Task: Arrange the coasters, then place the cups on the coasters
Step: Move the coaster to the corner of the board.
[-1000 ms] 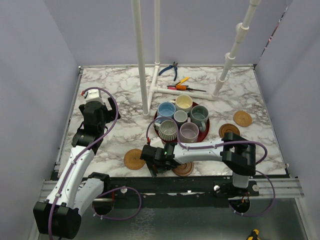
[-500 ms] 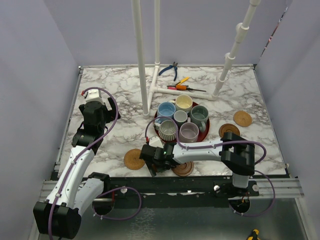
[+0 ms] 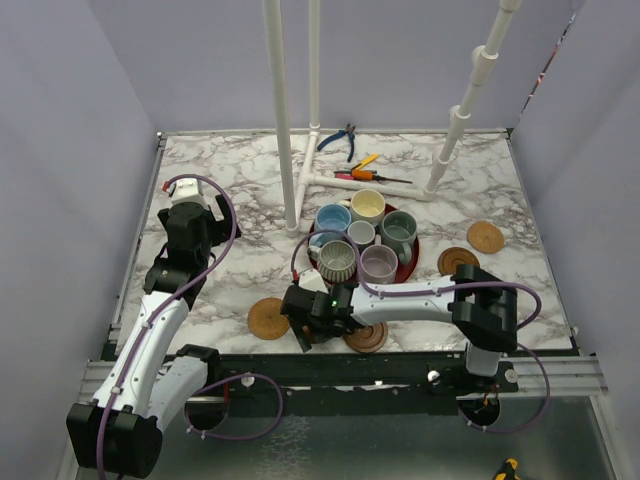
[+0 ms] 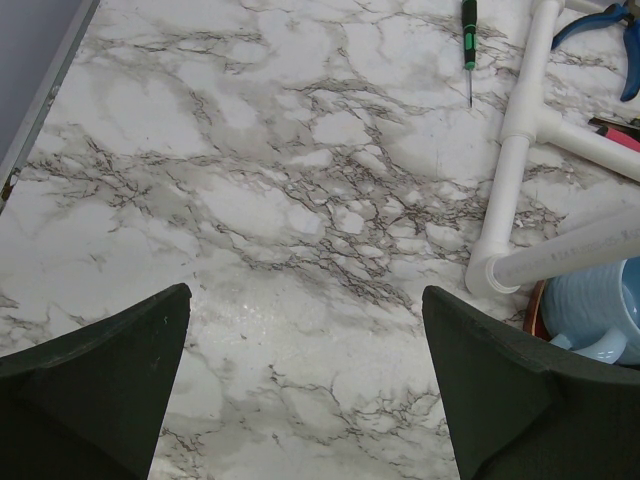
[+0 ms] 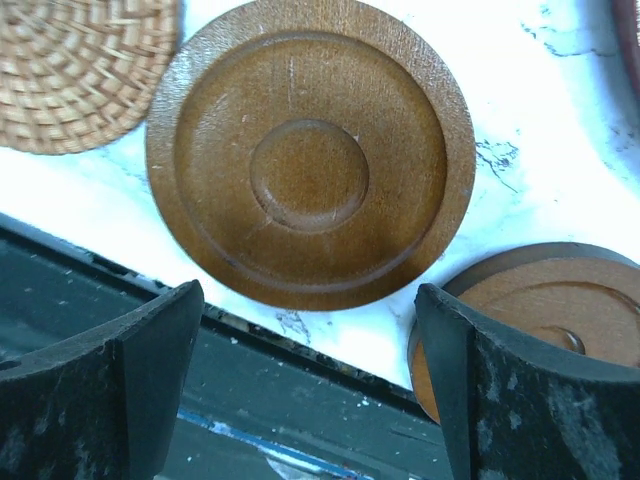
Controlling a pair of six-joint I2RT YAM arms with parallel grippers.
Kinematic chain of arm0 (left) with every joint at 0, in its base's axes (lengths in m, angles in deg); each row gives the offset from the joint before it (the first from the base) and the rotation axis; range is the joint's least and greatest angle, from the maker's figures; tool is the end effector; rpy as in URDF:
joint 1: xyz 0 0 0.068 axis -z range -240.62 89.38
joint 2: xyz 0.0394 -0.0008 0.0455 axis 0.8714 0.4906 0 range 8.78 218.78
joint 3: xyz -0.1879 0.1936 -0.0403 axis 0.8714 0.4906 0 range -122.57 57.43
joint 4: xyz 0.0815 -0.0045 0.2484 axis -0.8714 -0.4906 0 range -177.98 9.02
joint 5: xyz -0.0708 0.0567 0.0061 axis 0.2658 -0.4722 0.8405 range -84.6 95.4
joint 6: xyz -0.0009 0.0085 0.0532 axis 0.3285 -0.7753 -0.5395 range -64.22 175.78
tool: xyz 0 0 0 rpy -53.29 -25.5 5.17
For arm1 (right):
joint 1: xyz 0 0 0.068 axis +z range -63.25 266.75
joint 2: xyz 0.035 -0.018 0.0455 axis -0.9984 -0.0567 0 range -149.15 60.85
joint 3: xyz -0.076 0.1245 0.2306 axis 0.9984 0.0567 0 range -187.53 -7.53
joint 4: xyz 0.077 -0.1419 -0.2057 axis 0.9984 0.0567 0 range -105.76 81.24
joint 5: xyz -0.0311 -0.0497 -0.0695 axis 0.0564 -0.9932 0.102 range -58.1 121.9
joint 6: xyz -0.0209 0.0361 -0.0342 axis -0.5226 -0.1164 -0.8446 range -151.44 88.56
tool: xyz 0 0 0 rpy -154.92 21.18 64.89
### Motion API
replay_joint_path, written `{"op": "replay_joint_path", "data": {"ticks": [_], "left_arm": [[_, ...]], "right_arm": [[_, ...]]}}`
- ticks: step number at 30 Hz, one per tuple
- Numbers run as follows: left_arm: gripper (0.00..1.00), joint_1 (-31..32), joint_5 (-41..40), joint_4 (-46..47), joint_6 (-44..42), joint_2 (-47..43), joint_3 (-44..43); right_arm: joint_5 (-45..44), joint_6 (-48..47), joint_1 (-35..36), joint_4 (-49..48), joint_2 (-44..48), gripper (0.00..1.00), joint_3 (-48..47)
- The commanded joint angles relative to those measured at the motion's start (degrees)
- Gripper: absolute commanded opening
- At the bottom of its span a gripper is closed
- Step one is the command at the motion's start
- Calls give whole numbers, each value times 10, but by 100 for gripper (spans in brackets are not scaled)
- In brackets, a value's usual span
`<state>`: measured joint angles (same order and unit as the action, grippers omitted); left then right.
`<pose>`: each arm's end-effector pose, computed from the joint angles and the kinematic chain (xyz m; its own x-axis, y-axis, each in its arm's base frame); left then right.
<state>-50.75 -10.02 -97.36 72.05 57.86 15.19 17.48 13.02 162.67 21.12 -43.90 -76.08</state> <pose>0.1958 -0.0243 0.3007 -0.3517 -0.2130 -0.9116 -0.1812 0.9708 -0.1569 0.0941 0.3392 0.1687 -0.8118 -0.4480 -0.3745 -0.4948 0.8684 0.0338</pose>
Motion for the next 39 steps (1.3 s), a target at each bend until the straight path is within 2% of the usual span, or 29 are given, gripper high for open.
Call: {"op": "replay_joint_path", "data": {"ticks": [1, 7, 9, 13, 25, 33, 39], "left_arm": [[99, -2, 10, 6, 1, -2, 7], [99, -2, 11, 7, 1, -4, 7], [99, -2, 11, 7, 2, -4, 7], [99, -2, 11, 7, 2, -3, 7], [99, -2, 11, 7, 2, -1, 7], [99, -2, 11, 7, 2, -2, 6], [99, -1, 10, 7, 2, -3, 7]], "right_arm": [[2, 3, 1, -7, 58, 92, 6], [16, 16, 3, 28, 119, 94, 21], [10, 26, 0, 37, 138, 98, 35], [42, 49, -37, 19, 166, 98, 85], [119, 90, -117, -72, 223, 87, 202], [135, 93, -122, -108, 209, 83, 214], [109, 92, -123, -102, 190, 82, 210]]}}
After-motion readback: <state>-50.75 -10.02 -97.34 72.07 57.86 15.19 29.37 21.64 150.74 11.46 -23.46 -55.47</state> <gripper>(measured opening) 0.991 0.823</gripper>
